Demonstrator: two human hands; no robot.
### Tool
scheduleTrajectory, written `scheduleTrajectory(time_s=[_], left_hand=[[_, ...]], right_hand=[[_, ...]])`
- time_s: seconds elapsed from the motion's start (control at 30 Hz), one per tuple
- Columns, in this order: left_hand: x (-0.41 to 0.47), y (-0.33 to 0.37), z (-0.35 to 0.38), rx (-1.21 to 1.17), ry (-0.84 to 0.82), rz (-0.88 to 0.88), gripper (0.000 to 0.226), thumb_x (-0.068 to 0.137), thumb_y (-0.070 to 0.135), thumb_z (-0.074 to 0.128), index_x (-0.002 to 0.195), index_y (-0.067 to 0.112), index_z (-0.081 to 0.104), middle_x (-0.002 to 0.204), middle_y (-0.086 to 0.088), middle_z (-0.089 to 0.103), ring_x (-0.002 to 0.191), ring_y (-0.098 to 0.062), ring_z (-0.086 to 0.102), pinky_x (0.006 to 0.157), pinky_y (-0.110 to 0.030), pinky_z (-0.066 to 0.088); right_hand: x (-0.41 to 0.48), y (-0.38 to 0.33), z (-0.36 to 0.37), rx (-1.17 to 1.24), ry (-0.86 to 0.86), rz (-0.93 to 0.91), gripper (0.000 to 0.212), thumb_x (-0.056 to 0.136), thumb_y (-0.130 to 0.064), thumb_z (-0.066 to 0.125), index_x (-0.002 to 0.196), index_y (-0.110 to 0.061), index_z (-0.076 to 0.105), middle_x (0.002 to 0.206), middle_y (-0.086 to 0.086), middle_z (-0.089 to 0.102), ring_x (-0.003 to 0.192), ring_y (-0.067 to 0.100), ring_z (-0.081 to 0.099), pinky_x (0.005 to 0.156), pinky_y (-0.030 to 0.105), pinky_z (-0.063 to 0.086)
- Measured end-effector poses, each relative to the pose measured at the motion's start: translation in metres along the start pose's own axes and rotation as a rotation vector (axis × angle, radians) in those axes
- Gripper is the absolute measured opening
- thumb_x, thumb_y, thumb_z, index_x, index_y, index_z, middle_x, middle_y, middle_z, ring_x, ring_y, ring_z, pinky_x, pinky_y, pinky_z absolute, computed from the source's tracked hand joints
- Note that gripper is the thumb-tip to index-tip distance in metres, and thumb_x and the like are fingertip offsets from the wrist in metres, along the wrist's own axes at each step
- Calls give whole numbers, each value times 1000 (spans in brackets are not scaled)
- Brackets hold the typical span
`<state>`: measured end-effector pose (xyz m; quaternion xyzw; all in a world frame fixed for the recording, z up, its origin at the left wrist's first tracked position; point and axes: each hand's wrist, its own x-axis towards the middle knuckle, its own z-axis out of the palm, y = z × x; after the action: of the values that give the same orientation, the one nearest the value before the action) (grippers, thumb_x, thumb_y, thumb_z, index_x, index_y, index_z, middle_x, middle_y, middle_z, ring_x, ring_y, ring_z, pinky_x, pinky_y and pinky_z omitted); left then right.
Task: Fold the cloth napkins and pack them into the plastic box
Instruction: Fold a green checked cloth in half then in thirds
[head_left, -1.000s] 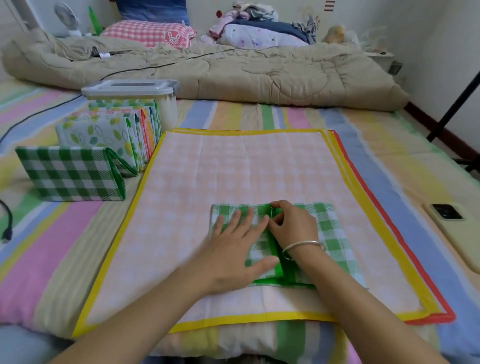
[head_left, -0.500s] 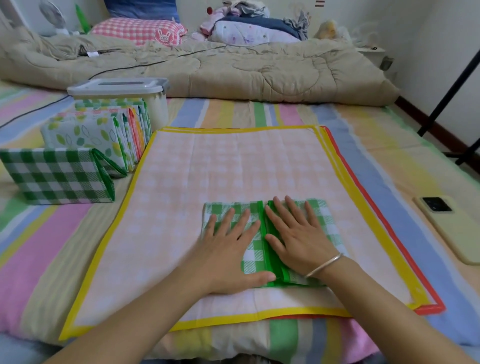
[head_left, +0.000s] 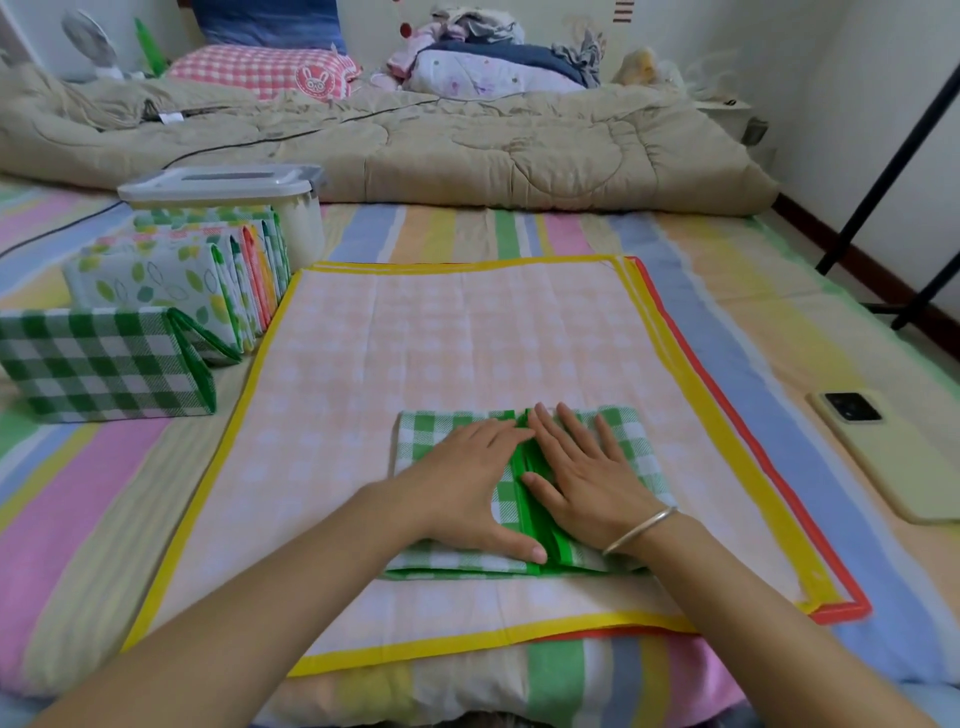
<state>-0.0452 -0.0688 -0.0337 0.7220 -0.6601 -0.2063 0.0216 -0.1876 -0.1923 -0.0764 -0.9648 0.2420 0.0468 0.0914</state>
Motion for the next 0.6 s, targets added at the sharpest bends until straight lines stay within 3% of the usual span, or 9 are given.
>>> scheduleTrajectory(time_s=[0.07,0.17,0.27,0.33,0.43,0.53,0.6], left_hand=[[1,-1,3,-33,-60,-2,112,80,77,55,157,33,-14,166,7,-15,152,-13,-14,122,-36,-6],[7,-4,14,-70,-112,-21,91,86,80,16,154,33,-21,162,5,-29,145,-9,-33,122,-45,-16],[9,-3,34,-13,-2,-43,94,80,87,-4,155,33,-18,161,5,-30,143,-8,-37,121,-47,-17],[9,-2,45,75,93,-54,100,74,90,-2,157,34,-13,161,4,-29,145,-10,-35,121,-47,-15],[9,-2,48,138,127,-65,100,78,90,14,157,35,-11,162,3,-28,146,-11,-33,122,-47,-13],[9,-2,46,156,127,-68,99,81,89,22,157,35,-13,162,3,-28,146,-13,-31,122,-48,-12],[10,-1,47,170,131,-68,100,81,90,21,157,35,-14,161,2,-29,146,-14,-32,122,-49,-11]], right_hand=[[-1,1,0,35,6,-9,92,72,-70,-14,152,-24,-18,156,-15,-21,145,9,-25,119,43,-16],[-4,2,0,107,23,2,85,78,-63,-6,152,-22,-19,159,-13,-17,146,7,-21,120,40,-14],[-6,2,-3,220,60,12,77,98,-49,27,152,-20,-19,161,-9,-11,148,6,-11,121,37,-10],[-8,1,-8,368,124,10,83,97,-36,49,155,-21,-8,162,-7,1,149,7,1,122,35,-3],[-19,4,-24,590,340,116,73,92,-23,63,152,-21,23,155,-3,29,143,13,26,117,28,21],[-45,13,-33,268,512,465,50,90,-26,62,137,-17,50,134,9,52,123,27,48,95,38,43],[-65,13,-31,180,399,667,48,91,-41,58,132,-17,51,124,8,58,112,30,56,83,38,46]])
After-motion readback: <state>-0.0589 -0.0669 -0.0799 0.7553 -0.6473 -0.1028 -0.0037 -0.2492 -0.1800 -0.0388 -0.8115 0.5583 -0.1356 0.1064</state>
